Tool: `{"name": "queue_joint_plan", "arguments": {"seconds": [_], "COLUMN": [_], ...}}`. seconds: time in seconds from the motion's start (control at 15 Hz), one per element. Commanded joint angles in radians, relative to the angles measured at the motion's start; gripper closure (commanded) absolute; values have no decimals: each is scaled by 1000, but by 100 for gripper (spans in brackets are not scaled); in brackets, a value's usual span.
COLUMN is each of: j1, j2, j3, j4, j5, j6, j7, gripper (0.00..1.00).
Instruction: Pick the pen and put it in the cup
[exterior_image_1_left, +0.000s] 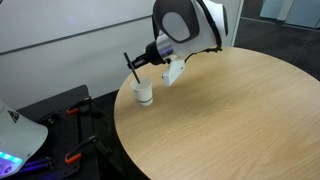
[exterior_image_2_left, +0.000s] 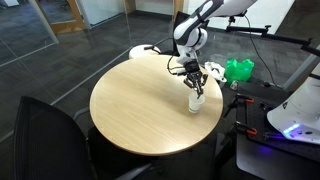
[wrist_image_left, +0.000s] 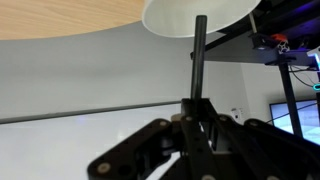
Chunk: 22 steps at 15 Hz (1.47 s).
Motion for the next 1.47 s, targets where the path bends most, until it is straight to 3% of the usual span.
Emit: {"name": "queue_joint_plan", "arguments": {"seconds": [0.0,0.67,1.33,1.4], "j1": [-10,10,10,10], "j2": [37,90,148,149], "j3": [11,-44,-46,-45], "j4": [43,77,125,126], "j5": [-11,18,25,23], "j6": [-18,22,52,54], "j7": [0,4,21,21], "gripper": [97,97,97,89]}}
